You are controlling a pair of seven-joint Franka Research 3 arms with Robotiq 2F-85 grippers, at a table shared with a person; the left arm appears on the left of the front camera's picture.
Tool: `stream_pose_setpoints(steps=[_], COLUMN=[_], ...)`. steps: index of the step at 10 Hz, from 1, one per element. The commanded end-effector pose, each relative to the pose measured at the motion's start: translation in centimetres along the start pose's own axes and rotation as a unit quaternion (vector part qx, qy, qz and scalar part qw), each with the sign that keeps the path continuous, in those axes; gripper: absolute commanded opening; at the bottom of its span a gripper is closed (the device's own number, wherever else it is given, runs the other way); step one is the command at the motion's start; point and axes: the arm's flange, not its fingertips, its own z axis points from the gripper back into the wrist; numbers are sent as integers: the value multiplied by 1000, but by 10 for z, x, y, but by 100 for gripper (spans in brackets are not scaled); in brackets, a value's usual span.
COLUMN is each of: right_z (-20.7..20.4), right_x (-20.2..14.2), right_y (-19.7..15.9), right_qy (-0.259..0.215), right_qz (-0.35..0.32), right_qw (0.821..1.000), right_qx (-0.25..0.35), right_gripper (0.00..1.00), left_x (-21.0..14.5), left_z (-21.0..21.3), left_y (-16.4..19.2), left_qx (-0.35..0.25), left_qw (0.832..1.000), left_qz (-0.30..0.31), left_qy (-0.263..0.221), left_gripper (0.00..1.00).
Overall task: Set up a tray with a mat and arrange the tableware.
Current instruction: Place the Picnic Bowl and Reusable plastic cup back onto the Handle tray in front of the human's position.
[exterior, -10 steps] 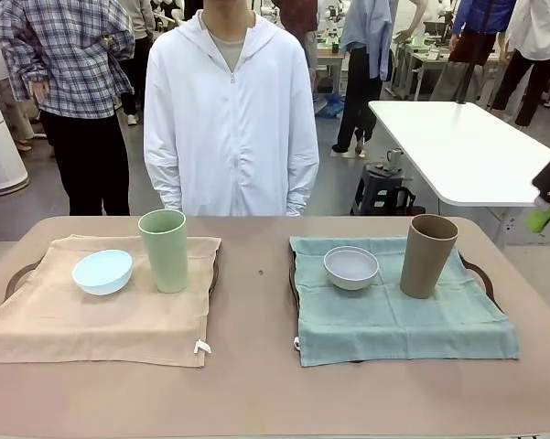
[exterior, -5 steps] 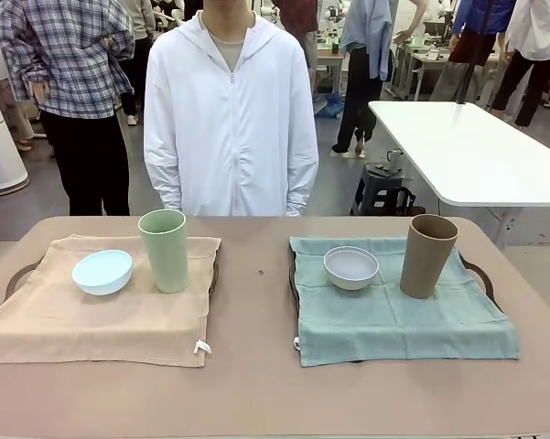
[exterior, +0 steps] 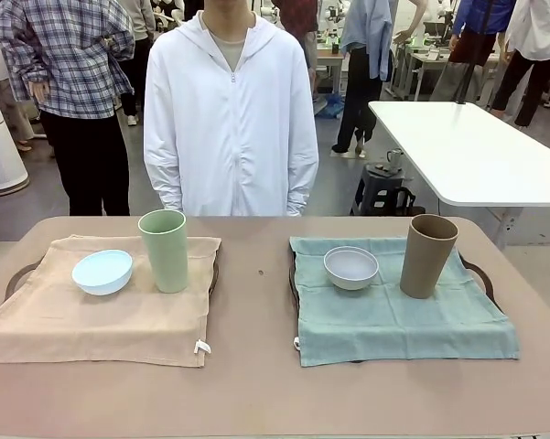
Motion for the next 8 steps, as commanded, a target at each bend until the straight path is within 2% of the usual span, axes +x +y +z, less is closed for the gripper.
stream_pose_setpoints(steps=[1,3,5,6,7,8], right_z=[16,21,18,17,17,17], right_x=[0,-8,-5,-9,-9,-9], right_y=[-11,-15,-8,-17,-17,-17], right_qy=[-8,-19,-23,-22,-22,-22], right_qz=[11,21,20,12,12,12], right_qw=[998,996,996,997,997,997], right_qx=[57,86,81,78,78,78], right_gripper=[100,100,100,100,100,100], left_x=[5,1,13,22,8,8], left_z=[10,21,15,8,-24,-24], left_y=[1,12,28,30,28,28], left_qx=[-41,-90,-128,-104,-98,-98], left_qw=[999,996,991,994,995,995], left_qz=[-14,-9,28,34,10,10], left_qy=[-5,-20,-17,-13,-20,-20], left_gripper=[100,100,100,100,100,100])
